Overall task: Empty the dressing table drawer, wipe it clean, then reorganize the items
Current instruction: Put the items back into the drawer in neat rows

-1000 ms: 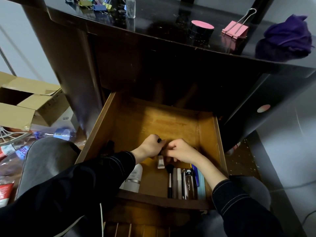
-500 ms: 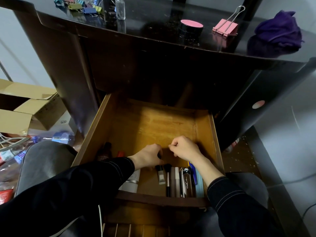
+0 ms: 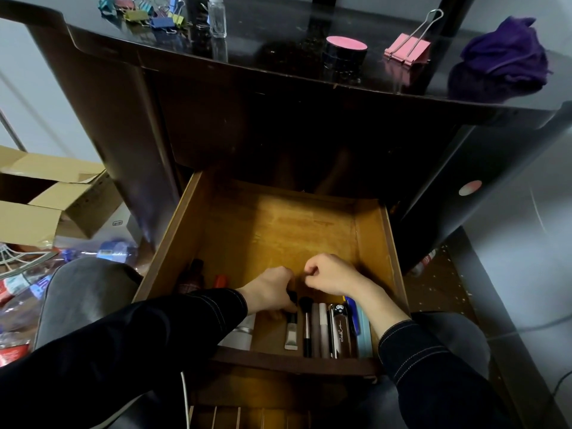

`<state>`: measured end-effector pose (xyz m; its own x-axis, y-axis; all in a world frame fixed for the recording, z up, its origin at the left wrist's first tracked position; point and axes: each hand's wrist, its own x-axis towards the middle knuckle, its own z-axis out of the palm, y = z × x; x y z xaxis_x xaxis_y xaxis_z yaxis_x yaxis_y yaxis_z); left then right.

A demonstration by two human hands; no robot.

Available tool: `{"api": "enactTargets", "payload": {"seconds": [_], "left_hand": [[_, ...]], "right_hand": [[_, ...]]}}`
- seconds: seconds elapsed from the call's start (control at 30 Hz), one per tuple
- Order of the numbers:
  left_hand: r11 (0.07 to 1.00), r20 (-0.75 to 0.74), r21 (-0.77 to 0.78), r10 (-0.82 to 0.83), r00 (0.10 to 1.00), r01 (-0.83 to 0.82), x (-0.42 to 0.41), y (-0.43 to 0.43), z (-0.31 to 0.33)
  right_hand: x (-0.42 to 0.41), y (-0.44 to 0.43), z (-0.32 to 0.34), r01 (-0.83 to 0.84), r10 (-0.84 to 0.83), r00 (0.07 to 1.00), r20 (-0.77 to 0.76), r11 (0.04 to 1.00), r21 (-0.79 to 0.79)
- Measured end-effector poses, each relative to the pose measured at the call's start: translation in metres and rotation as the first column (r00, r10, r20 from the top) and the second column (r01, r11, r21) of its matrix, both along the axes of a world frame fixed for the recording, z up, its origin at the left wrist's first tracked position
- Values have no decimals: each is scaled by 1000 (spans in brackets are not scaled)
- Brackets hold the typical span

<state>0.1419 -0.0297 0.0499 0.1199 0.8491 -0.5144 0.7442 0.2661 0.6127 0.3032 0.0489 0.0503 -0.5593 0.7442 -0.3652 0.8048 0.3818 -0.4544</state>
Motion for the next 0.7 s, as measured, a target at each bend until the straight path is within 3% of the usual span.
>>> {"api": "enactTargets", "payload": {"seconds": [0.27, 0.7], "left_hand": [[994, 82, -98, 44, 996, -36, 8, -5, 0], [975, 125, -176, 161, 979, -138, 12, -10, -5]], "right_hand": [[1, -3, 1, -94, 104, 994, 46, 979, -178], [0, -3, -2, -69, 77, 996, 49, 986, -152]]}}
